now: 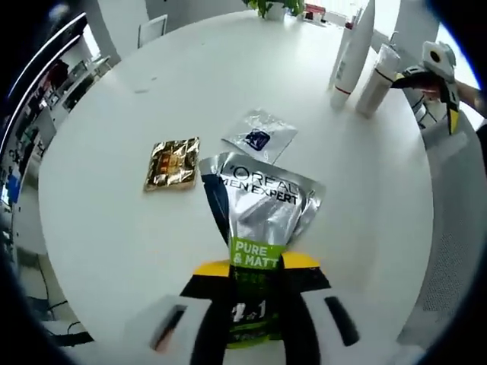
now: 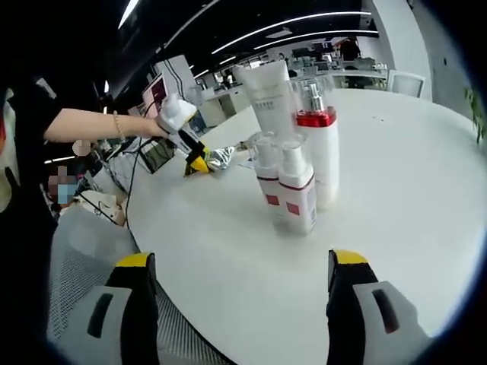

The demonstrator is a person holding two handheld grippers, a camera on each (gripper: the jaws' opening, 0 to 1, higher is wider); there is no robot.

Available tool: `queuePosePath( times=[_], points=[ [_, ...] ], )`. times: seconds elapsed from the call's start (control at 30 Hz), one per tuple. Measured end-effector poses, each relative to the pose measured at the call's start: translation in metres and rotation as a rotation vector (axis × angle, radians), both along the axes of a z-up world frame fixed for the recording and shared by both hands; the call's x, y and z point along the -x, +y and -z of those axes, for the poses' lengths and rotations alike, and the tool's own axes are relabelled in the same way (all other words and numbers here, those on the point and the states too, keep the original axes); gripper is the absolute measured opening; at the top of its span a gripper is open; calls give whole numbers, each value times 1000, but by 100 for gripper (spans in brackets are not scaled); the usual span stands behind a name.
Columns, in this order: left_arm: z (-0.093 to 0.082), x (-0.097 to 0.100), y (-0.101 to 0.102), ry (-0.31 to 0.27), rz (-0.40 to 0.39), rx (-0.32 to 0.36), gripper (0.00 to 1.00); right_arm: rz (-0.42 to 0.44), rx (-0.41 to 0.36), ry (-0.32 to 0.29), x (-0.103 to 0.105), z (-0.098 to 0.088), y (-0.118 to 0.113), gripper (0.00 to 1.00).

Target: Arrange the skincare products in the storage area until every visible bottle or jar stands upright without overlapping.

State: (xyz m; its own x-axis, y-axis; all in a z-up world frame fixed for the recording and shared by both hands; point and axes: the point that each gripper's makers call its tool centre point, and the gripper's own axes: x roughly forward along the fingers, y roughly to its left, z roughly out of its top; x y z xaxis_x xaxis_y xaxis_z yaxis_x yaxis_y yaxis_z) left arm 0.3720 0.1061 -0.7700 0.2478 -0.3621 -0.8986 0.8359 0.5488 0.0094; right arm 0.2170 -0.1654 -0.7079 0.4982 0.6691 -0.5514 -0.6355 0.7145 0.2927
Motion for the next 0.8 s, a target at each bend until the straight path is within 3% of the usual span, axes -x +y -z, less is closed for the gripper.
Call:
queuePosePath(
  times=[0.13, 0.23, 0.4, 0.6, 0.8],
  points=[
    [-12, 6, -15, 12, -110, 122, 24, -7, -9, -2, 2, -4, 3, 93],
    [-19, 10, -20, 9, -153, 170, 24, -14, -25, -3, 5, -8, 7, 92],
    [-30, 22, -29, -13, -155, 196, 24, -38, -40, -7, 10, -9, 16, 92],
    [-61, 39, -57, -10, -237, 343, 24, -54, -85, -18, 10, -15, 26, 91],
    [-77, 56, -69, -15, -301, 426, 24, -65, -122, -31, 10, -23, 32, 89]
  ],
)
